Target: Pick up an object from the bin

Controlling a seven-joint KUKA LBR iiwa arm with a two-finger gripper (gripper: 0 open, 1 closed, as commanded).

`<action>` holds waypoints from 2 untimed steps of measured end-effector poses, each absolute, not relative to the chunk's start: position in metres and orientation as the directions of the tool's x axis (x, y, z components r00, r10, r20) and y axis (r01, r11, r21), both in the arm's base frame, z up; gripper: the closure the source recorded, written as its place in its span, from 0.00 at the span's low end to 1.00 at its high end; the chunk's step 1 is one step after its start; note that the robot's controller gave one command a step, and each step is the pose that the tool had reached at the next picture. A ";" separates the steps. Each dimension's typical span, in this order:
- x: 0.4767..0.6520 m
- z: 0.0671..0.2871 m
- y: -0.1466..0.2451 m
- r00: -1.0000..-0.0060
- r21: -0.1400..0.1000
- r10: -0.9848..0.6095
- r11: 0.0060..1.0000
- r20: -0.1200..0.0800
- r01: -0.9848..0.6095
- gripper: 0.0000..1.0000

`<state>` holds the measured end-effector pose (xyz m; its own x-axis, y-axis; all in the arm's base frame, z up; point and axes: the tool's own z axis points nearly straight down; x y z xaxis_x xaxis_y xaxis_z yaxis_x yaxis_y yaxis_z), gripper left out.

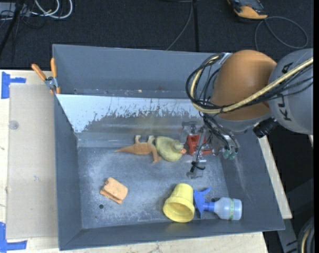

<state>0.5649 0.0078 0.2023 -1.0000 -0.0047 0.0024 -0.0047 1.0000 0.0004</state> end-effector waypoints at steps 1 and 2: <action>0.552 0.170 0.004 -0.998 0.000 -0.060 0.998 -0.001 -0.060 0.00; 0.527 0.111 -0.012 -1.000 0.000 -0.022 1.000 0.000 -0.022 0.00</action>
Offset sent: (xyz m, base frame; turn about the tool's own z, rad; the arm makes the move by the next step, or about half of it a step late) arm -0.0575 -0.0338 -0.1323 0.0539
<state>0.5271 -0.0124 0.1107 -0.9998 -0.0219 -0.0002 -0.0219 0.9998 0.0001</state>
